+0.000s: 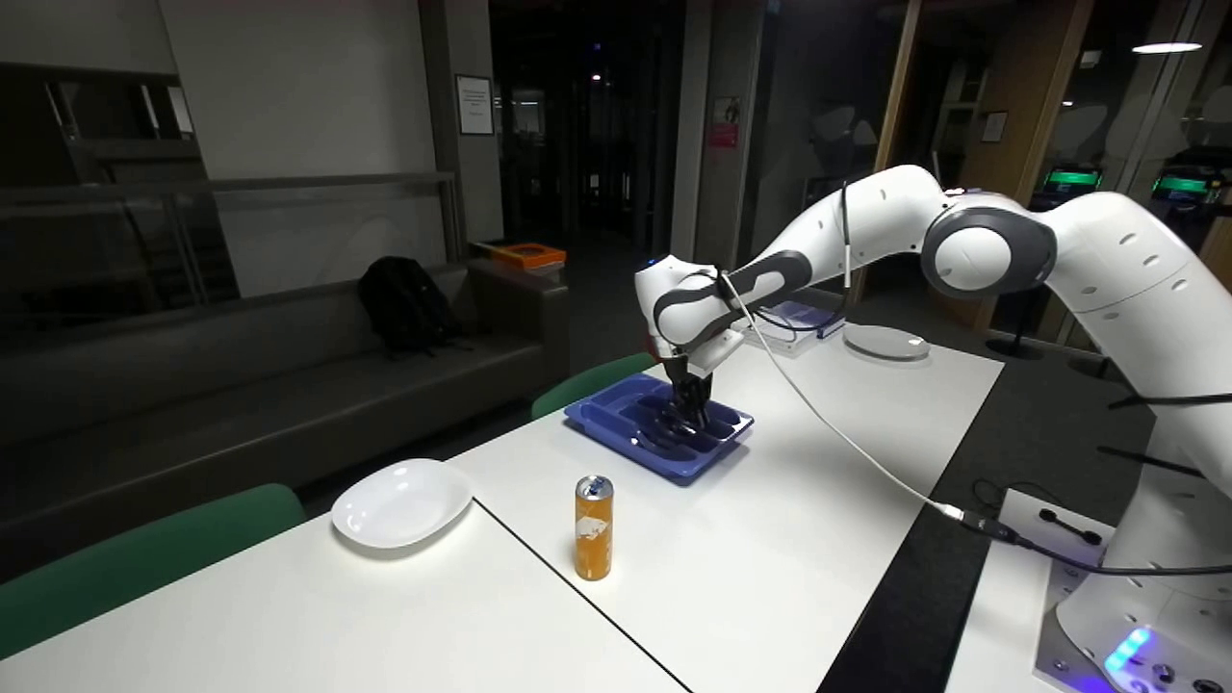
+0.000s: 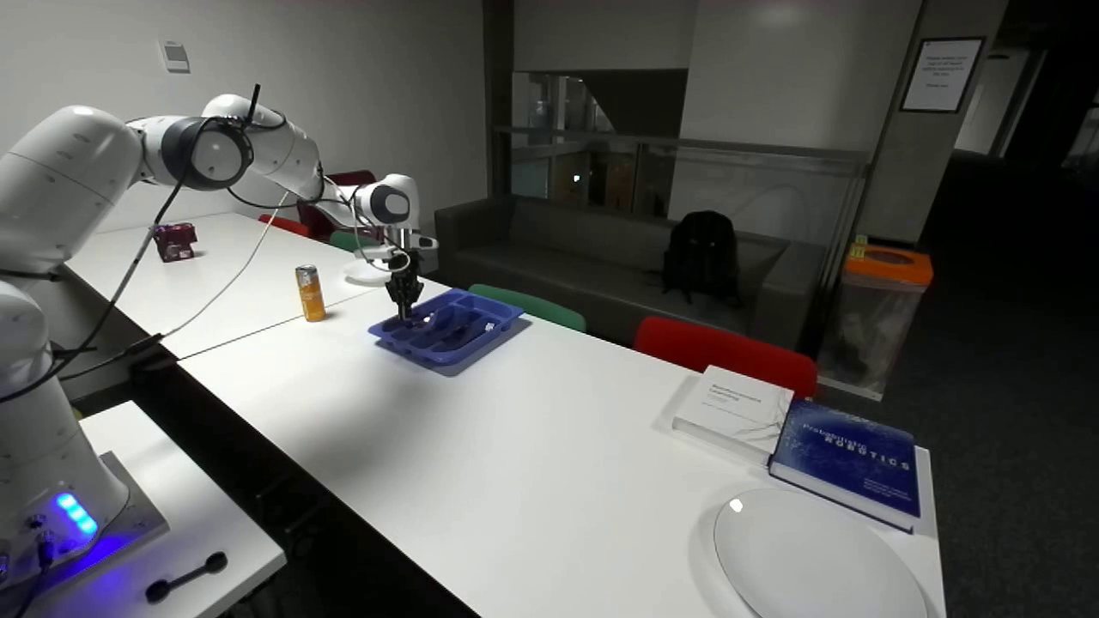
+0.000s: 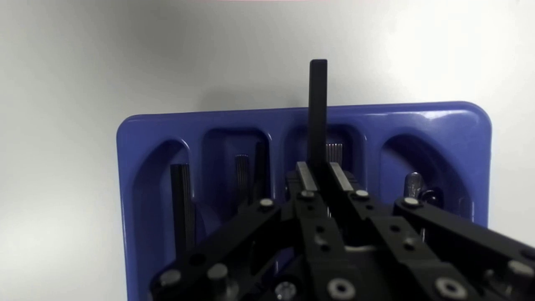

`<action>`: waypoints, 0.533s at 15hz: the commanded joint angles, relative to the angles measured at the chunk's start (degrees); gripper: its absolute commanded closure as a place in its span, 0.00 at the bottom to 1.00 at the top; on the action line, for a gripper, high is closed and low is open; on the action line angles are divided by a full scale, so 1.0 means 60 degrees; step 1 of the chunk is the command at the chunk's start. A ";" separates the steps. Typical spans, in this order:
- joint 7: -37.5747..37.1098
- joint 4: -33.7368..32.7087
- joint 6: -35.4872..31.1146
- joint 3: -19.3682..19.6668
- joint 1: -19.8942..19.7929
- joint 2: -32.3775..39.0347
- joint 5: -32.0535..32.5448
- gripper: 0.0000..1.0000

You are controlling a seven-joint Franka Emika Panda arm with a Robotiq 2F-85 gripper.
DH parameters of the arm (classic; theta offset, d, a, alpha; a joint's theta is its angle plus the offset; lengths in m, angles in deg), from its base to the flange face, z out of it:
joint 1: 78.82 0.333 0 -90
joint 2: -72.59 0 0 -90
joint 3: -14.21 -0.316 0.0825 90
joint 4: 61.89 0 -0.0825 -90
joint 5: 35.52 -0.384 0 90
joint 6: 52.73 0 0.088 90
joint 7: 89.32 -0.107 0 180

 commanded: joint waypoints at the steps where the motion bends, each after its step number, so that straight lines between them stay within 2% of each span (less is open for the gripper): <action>1: 0.0142 -0.0697 0.0374 0.0012 -0.0057 0.0445 0.0041 0.97; 8: 0.0199 -0.1225 0.0291 0.0002 -0.0041 0.0828 0.0034 0.97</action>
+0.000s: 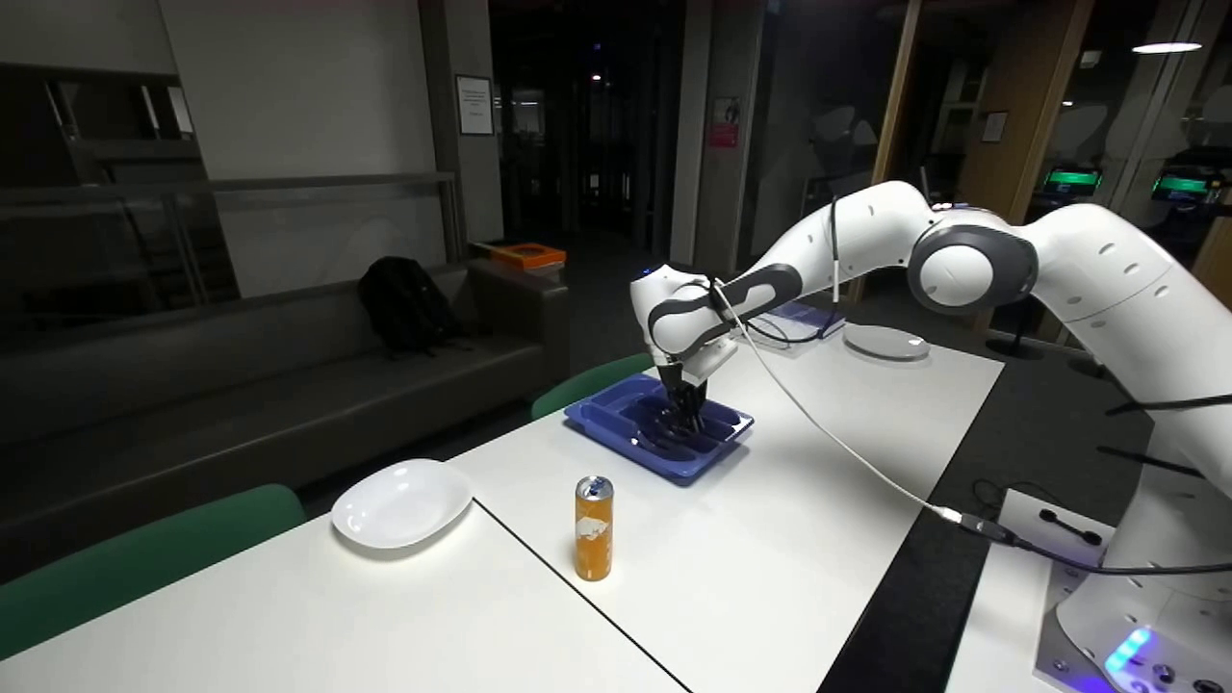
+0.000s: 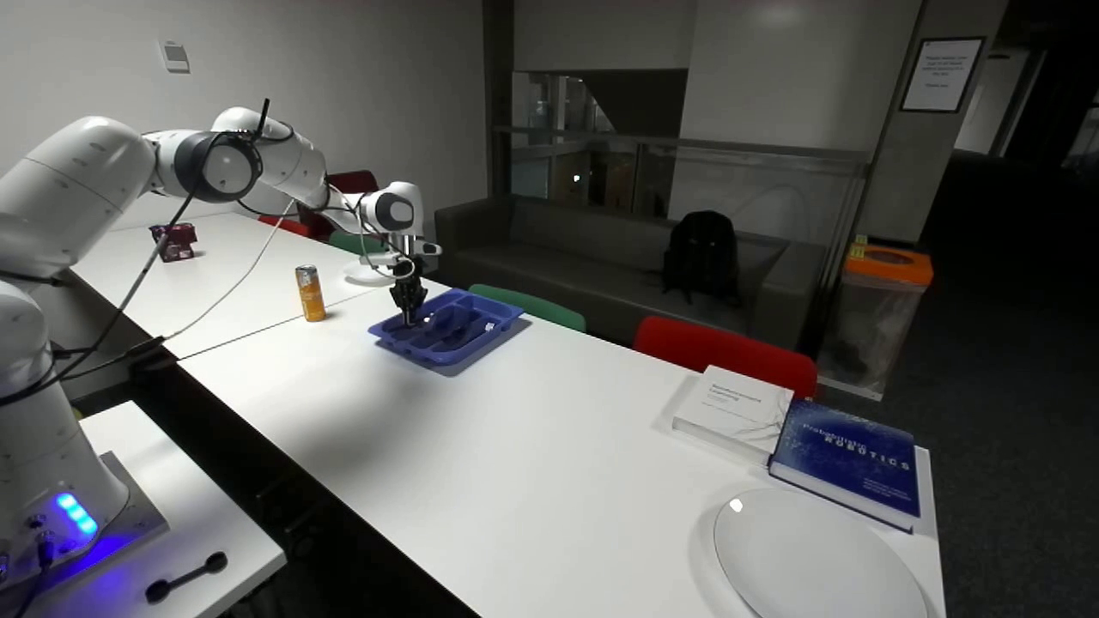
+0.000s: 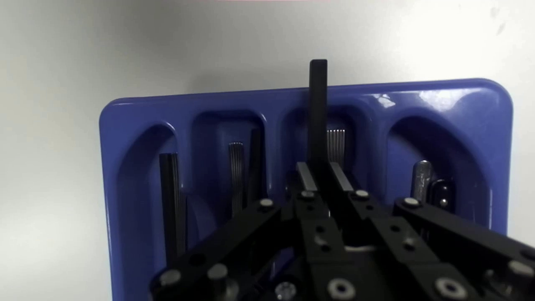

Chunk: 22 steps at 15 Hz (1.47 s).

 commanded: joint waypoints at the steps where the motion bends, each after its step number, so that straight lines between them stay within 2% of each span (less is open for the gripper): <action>1: 0.0213 -0.0597 0.0301 -0.0005 -0.0015 0.0203 0.0032 0.97; 22: 0.0649 -0.1754 0.0479 0.0019 0.0006 0.0951 0.0052 0.97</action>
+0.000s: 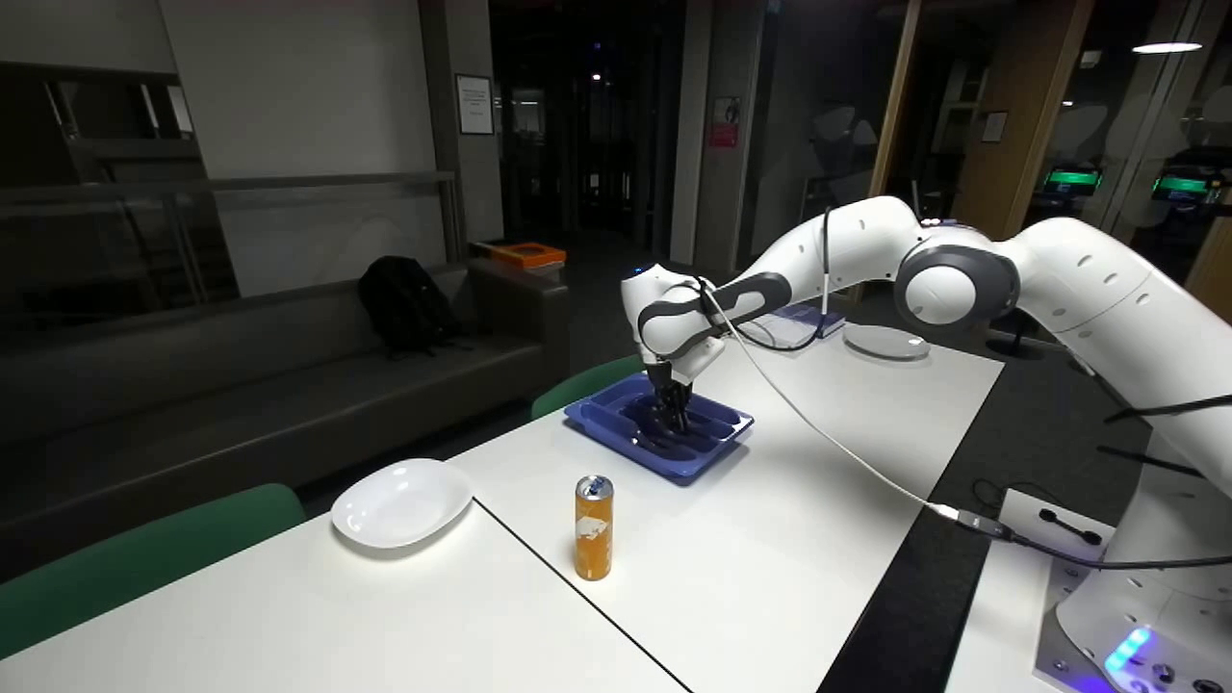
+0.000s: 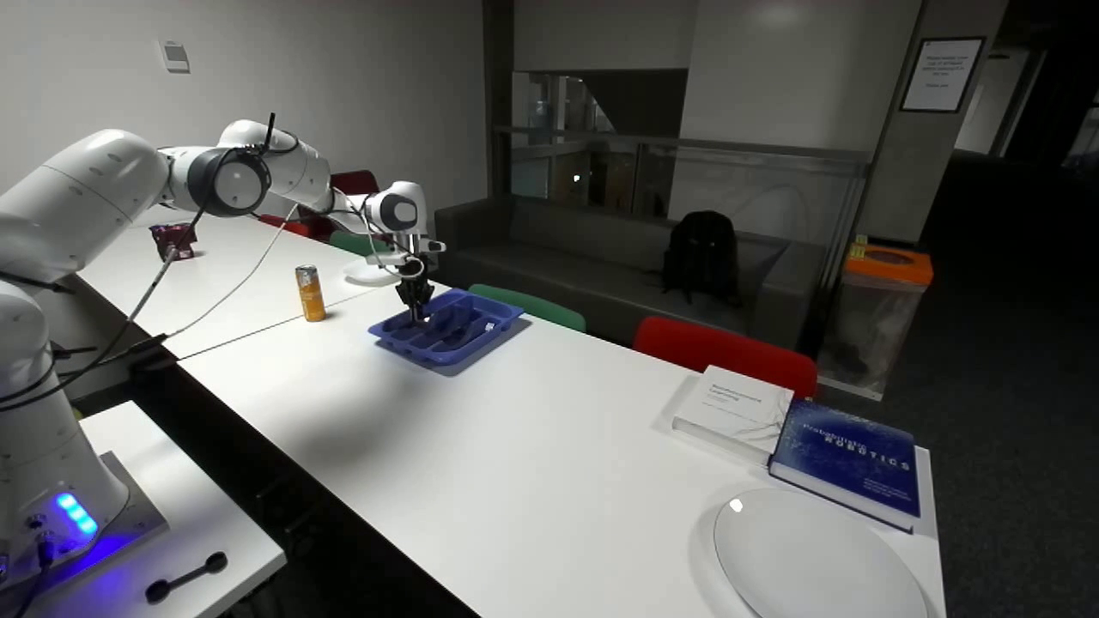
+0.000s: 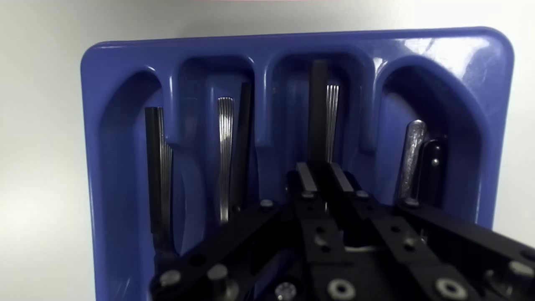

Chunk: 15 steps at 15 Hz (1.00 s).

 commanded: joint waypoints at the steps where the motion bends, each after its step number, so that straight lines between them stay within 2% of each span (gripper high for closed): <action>1: 0.0206 -0.0467 0.0472 0.0038 -0.0039 0.0159 0.0050 0.97; 15: 0.0071 -0.0283 0.0198 -0.0026 -0.0147 0.0104 -0.0109 0.97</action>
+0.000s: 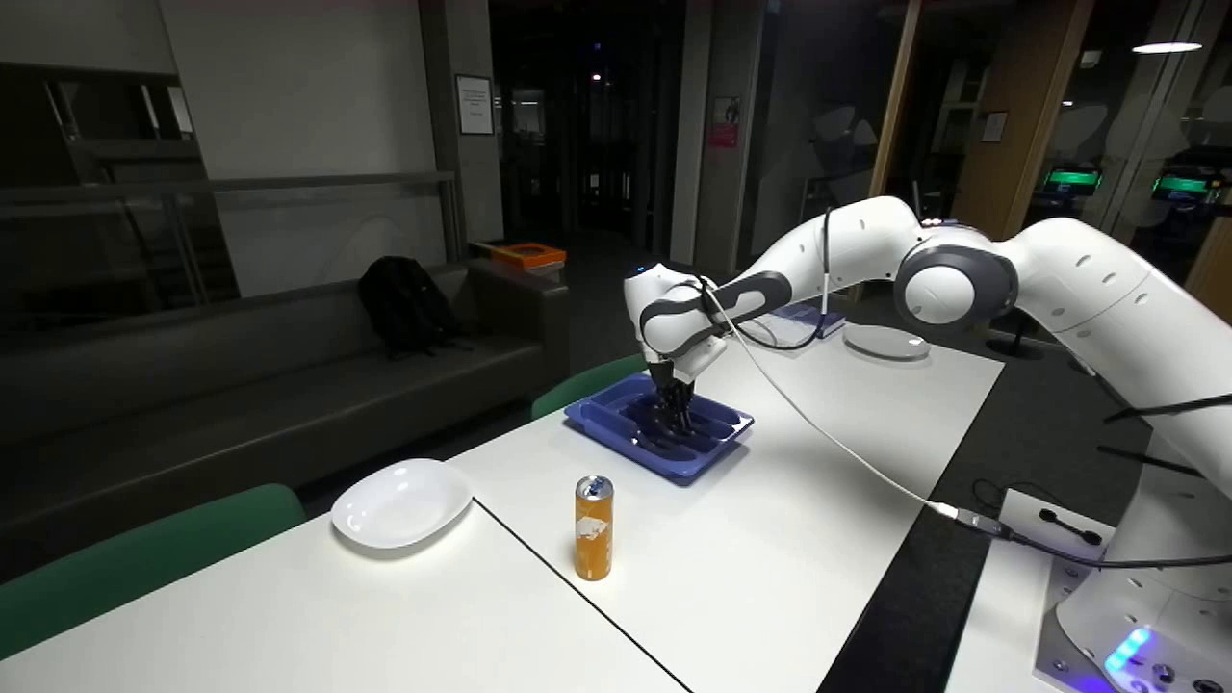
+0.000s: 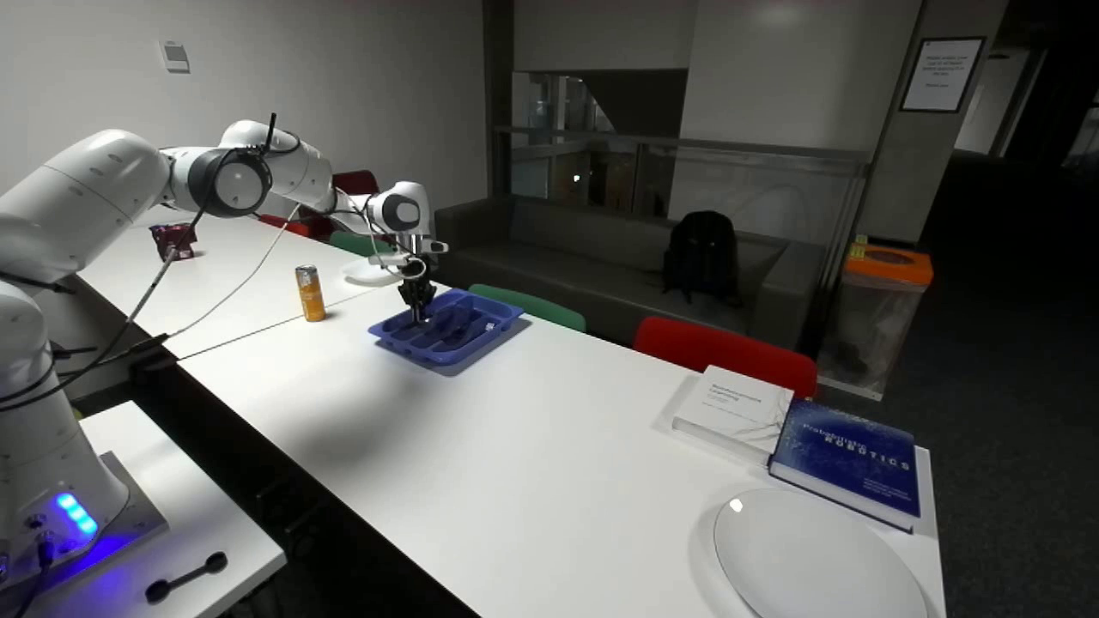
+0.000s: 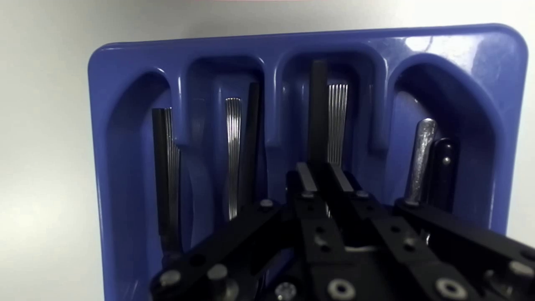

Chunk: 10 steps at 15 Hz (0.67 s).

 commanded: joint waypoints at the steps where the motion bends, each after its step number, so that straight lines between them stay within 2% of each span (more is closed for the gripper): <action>1: 0.0067 -0.0238 0.0183 -0.0030 -0.0050 0.0092 -0.0082 0.97; 9: 0.0102 -0.0274 0.0206 -0.0026 -0.0099 0.0257 -0.0097 0.97; 10: 0.0092 -0.0283 0.0228 -0.0020 -0.0096 0.0264 -0.0095 0.63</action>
